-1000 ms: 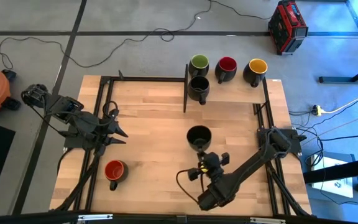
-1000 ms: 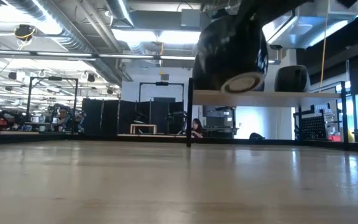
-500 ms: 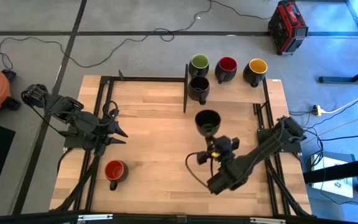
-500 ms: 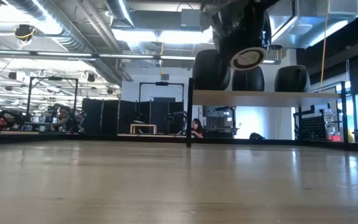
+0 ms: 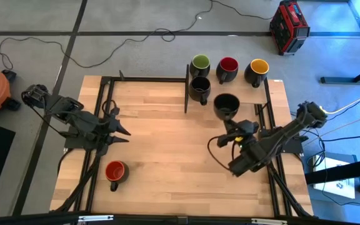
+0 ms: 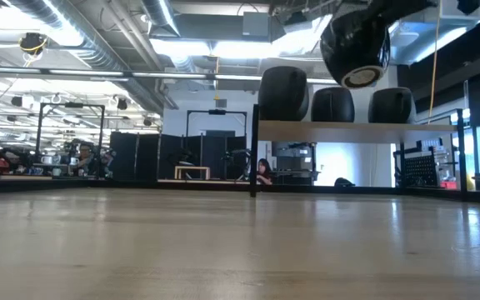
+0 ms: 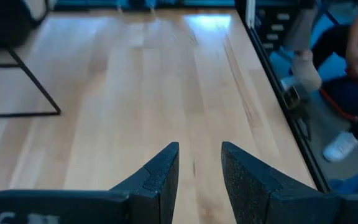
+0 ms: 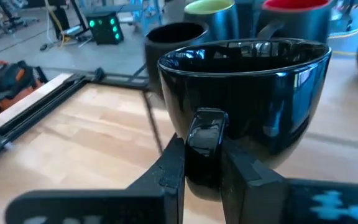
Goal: Place coffee mugs
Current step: Put the black mug on the shelf
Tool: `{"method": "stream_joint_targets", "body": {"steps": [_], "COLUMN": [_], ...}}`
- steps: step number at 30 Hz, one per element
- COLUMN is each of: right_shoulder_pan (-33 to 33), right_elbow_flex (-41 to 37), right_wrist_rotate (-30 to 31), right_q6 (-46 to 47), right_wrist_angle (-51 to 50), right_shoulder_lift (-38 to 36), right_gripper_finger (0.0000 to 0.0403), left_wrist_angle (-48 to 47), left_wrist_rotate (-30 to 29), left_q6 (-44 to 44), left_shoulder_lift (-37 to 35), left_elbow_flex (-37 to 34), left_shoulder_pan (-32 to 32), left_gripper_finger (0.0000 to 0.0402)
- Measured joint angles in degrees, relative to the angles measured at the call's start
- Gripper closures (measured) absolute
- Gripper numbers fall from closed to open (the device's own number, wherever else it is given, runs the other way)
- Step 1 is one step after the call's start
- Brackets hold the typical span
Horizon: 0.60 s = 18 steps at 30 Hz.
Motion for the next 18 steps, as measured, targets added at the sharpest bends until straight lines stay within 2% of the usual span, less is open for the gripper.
{"method": "stream_joint_targets", "body": {"steps": [5,18], "right_shoulder_pan": [-2.81,-10.26], "right_elbow_flex": [-5.84,-15.48], "right_wrist_rotate": [4.57,8.84], "right_q6": [0.96,0.94], "right_wrist_angle": [0.42,7.55], "right_shoulder_lift": [-3.25,-4.10], "right_gripper_finger": [0.0355,0.0355], "left_wrist_angle": [3.58,7.73], "left_wrist_rotate": [-3.17,-3.60], "left_q6": [-0.01,-0.03], "left_shoulder_lift": [0.00,0.00], "left_elbow_flex": [0.00,0.00], "left_shoulder_pan": [0.01,0.01], "left_gripper_finger": [0.0287,0.0287]}}
